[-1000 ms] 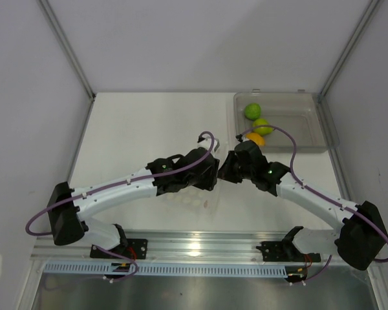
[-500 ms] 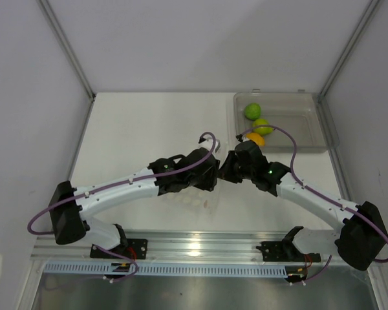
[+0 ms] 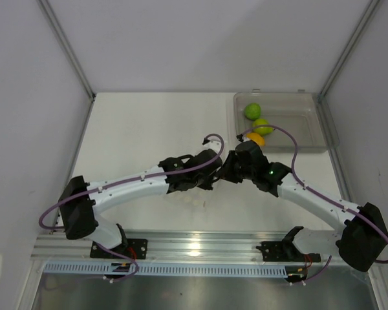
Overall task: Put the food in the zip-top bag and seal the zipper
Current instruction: Open the zipper of the food storage bag at the center of the board.
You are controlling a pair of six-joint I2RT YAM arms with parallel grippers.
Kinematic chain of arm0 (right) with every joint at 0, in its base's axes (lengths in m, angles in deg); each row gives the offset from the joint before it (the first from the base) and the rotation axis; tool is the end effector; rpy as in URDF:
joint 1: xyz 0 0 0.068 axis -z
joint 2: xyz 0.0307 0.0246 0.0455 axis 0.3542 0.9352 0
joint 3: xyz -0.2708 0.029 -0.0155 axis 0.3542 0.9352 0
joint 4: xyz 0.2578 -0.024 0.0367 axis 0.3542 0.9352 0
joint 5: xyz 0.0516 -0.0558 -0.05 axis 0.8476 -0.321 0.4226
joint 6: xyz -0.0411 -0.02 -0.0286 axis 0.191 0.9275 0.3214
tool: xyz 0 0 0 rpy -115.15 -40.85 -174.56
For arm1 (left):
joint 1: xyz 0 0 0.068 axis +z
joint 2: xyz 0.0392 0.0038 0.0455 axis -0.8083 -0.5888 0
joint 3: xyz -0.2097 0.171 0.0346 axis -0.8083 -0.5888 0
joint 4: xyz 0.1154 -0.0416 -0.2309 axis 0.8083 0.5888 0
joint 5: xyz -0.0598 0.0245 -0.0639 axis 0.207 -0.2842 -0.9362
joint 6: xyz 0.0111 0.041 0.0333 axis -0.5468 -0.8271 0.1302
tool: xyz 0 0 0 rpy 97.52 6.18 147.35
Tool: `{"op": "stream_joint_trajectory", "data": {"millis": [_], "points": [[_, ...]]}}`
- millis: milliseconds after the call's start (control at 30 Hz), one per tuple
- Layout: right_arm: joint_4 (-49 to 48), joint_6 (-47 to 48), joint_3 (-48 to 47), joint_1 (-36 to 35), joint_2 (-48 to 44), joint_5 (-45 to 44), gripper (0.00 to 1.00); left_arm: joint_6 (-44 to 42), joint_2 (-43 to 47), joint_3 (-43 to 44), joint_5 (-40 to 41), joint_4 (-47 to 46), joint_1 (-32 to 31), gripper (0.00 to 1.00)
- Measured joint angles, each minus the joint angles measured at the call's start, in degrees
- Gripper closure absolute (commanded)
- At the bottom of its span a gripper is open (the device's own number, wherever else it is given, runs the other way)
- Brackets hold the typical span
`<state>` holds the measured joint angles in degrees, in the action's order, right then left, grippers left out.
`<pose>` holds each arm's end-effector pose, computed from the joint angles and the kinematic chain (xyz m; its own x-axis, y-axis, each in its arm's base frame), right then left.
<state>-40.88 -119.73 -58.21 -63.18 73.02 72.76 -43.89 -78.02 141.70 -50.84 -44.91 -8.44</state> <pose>0.1934 0.1799 0.2638 -0.8402 0.2607 -0.4755 -0.1072 0.7797 0.6169 0.1577 -0.2783 0.2816 -0.7150 0.2420 -0.6559 0.4381 0.8863 -0.1505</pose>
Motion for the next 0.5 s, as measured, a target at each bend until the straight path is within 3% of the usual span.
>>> {"op": "stream_joint_trajectory", "data": {"millis": [33, 133, 500], "points": [[0.04, 0.0, 0.0, 0.0, -0.04, -0.07, 1.0, -0.15, -0.44, 0.5, 0.5, 0.33, 0.0, 0.74], [0.22, 0.02, 0.0, 0.0, -0.11, -0.11, 1.0, -1.09, -1.46, 1.88, 1.44, 0.57, 0.17, 0.99], [0.74, 3.96, -0.11, 3.72, 3.89, -1.11, 1.0, -2.69, 1.01, 3.61, 1.81, 3.37, 7.21, 0.99]]}}
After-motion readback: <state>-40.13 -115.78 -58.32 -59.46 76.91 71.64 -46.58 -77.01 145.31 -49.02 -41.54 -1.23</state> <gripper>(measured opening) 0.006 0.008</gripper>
